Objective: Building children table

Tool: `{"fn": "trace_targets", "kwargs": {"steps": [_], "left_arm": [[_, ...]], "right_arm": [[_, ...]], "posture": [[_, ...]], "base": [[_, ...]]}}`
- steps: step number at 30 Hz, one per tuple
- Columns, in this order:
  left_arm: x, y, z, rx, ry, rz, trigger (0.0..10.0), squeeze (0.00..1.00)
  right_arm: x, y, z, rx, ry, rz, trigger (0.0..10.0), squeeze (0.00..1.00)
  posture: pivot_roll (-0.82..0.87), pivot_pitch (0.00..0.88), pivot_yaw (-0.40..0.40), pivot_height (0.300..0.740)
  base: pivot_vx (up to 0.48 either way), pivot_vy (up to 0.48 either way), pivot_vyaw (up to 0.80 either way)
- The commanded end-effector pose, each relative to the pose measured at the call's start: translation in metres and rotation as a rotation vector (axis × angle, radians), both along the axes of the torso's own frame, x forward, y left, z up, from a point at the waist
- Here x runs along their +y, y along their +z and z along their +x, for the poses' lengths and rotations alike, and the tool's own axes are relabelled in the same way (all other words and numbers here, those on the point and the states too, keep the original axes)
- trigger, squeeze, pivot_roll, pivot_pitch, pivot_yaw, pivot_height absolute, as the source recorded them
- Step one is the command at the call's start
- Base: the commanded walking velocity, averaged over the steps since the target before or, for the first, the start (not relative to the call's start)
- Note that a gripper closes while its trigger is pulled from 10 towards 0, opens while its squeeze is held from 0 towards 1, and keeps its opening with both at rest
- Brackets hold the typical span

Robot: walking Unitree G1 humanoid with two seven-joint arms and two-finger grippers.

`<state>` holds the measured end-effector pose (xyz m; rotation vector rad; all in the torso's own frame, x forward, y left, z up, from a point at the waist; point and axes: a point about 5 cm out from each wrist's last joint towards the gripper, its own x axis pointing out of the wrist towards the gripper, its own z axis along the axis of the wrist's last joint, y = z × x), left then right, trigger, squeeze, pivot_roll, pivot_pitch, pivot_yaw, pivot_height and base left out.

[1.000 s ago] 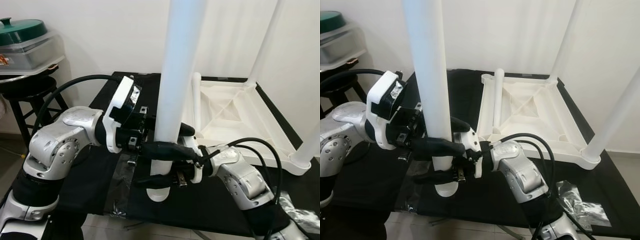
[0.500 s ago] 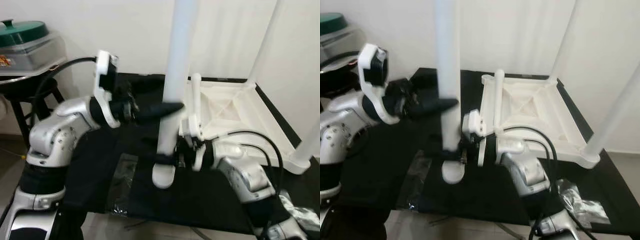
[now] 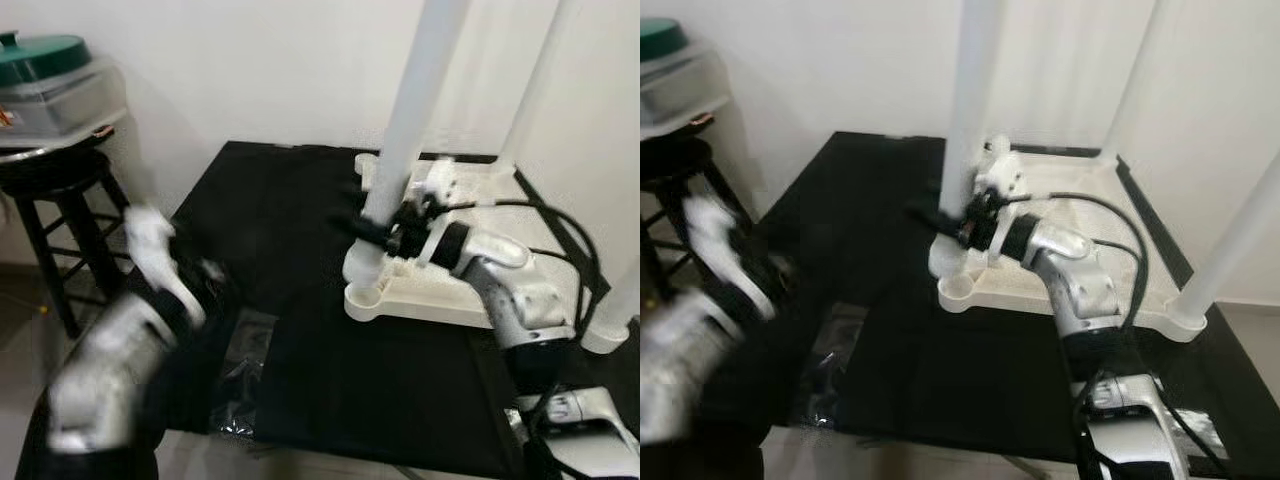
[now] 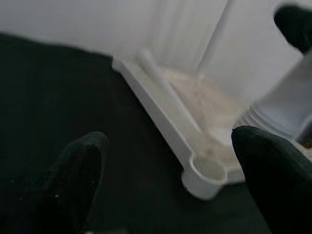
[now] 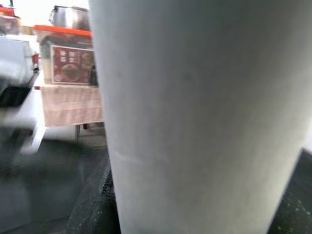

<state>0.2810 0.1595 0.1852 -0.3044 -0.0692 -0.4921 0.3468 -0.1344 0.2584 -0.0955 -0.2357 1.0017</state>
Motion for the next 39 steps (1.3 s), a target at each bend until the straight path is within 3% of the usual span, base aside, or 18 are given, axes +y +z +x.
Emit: {"fn": "trace_targets", "kwargs": {"steps": [1, 3, 6, 9, 11, 16, 18, 21, 27, 32, 39], "left_arm": [[-0.003, 0.012, -0.003, -0.047, 0.005, 0.021, 10.0, 0.0], [-0.006, 0.004, -0.006, -0.011, 0.056, 0.01, 10.0, 0.0], [-0.005, 0.003, -0.006, -0.007, 0.069, 0.015, 10.0, 0.0], [-0.002, -0.001, -0.009, 0.024, 0.122, 0.005, 10.0, 0.0], [0.003, -0.008, -0.017, 0.044, 0.17, 0.016, 10.0, 0.0], [0.002, -0.012, -0.027, 0.052, 0.214, 0.023, 10.0, 0.0], [0.002, -0.017, -0.032, 0.048, 0.227, 0.044, 10.0, 0.0], [0.002, -0.02, -0.033, 0.051, 0.229, 0.05, 10.0, 0.0], [-0.007, -0.032, -0.027, 0.065, 0.258, 0.101, 10.0, 0.0], [-0.01, -0.034, -0.024, 0.061, 0.272, 0.123, 10.0, 0.0], [-0.009, -0.033, -0.016, 0.057, 0.274, 0.122, 10.0, 0.0]], "right_arm": [[0.006, 0.001, -0.001, 0.001, 0.009, -0.008, 10.0, 0.0], [0.015, -0.001, -0.006, 0.005, 0.025, 0.012, 10.0, 0.0], [0.017, -0.001, -0.007, 0.006, 0.027, 0.018, 10.0, 0.0], [0.025, -0.004, -0.013, 0.035, -0.008, 0.106, 10.0, 0.0], [0.032, -0.009, -0.029, 0.047, -0.001, 0.151, 10.0, 0.0], [0.038, -0.015, -0.044, 0.066, 0.018, 0.182, 10.0, 0.0], [0.046, -0.021, -0.06, 0.09, 0.038, 0.206, 10.0, 0.0], [0.049, -0.022, -0.066, 0.097, 0.045, 0.214, 10.0, 0.0], [0.053, -0.029, -0.067, 0.107, 0.007, 0.186, 10.0, 0.0], [0.054, -0.033, -0.069, 0.138, -0.011, 0.19, 10.0, 0.0], [0.058, -0.04, -0.072, 0.149, -0.062, 0.17, 10.0, 0.0]], "posture": [[0.01, 0.138, -0.019, 0.74], [0.02, 0.147, -0.023, 0.74], [0.02, 0.147, -0.023, 0.74], [0.02, 0.14, -0.021, 0.74], [0.01, 0.125, -0.016, 0.74], [0.01, 0.106, -0.012, 0.74], [-0.01, 0.069, -0.008, 0.74], [-0.01, 0.065, -0.007, 0.74], [-0.02, 0.0, -0.009, 0.74], [-0.02, 0.0, -0.01, 0.74], [-0.02, 0.0, -0.009, 0.74]], "base": [[0.0, 0.0, 0.0], [0.0, 0.0, 0.0], [0.0, 0.0, 0.0], [0.0, 0.0, 0.0], [0.0, 0.0, 0.0], [0.0, 0.0, 0.32], [0.0, 0.0, 0.8], [0.0, 0.0, 0.8], [0.0, 0.0, 0.8], [0.0, 0.0, 0.8], [0.0, -0.069, 0.0]]}}
